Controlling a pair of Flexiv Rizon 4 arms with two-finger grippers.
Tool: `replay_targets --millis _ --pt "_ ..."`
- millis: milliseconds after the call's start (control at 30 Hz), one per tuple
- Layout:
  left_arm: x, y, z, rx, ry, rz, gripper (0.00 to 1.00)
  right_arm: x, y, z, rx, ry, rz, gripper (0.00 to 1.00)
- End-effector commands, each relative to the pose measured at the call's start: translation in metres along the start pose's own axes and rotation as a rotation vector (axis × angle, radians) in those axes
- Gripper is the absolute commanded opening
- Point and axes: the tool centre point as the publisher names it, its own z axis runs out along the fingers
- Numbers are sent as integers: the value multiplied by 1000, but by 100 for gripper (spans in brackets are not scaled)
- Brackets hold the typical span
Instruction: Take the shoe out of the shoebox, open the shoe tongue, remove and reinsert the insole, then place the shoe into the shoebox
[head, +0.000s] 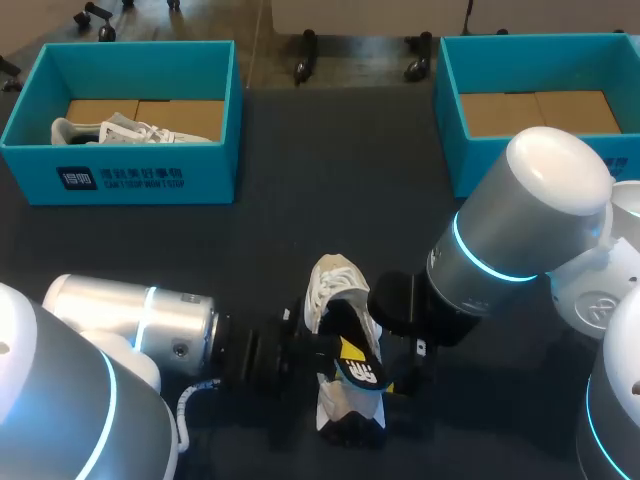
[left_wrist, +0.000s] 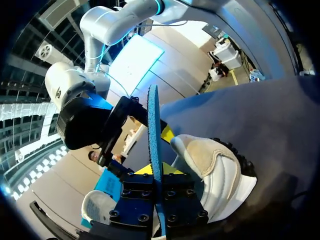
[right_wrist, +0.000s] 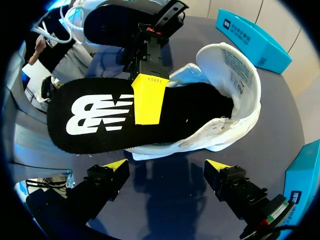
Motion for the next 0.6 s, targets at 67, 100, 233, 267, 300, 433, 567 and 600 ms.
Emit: replay_targets --millis 67,100,233,267,300,433,567,600 --pt "3 0 0 -42 -14 38 0 1 -1 1 -3 -2 -1 100" --pt "2 1 -1 -42 -17 37 0 1 -1 1 -3 -2 -1 100" --pt "0 6 -2 -66 -28 39 0 1 -1 1 -3 -2 -1 100" --pt "0 7 -2 -73 -29 42 0 1 -1 1 -3 -2 -1 100" --pt "0 8 -2 -73 -30 41 0 1 -1 1 -3 -2 -1 100" --pt "-2 9 -2 -96 -40 47 0 1 -1 1 -3 -2 -1 100" --pt "-3 6 -2 -80 -42 26 0 1 -1 1 -3 -2 -1 100" --pt "-3 4 -3 -64 -47 8 0 1 -1 1 -3 -2 -1 100"
